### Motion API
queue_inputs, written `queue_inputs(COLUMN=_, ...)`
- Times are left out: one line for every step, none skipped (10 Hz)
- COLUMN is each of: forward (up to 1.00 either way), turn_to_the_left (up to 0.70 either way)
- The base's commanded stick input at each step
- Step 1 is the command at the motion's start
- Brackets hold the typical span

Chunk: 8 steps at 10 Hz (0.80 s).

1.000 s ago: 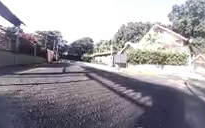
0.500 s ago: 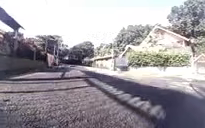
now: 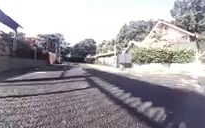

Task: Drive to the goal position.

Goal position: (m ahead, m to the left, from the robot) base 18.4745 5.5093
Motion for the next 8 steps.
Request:
queue_inputs(forward=0.70, turn_to_the_left=0.00)
queue_inputs(forward=0.70, turn_to_the_left=0.00)
queue_inputs(forward=0.70, turn_to_the_left=0.00)
queue_inputs(forward=0.70, turn_to_the_left=0.00)
queue_inputs(forward=0.70, turn_to_the_left=0.00)
queue_inputs(forward=0.70, turn_to_the_left=0.00)
queue_inputs(forward=0.70, turn_to_the_left=0.00)
queue_inputs(forward=0.70, turn_to_the_left=0.00)
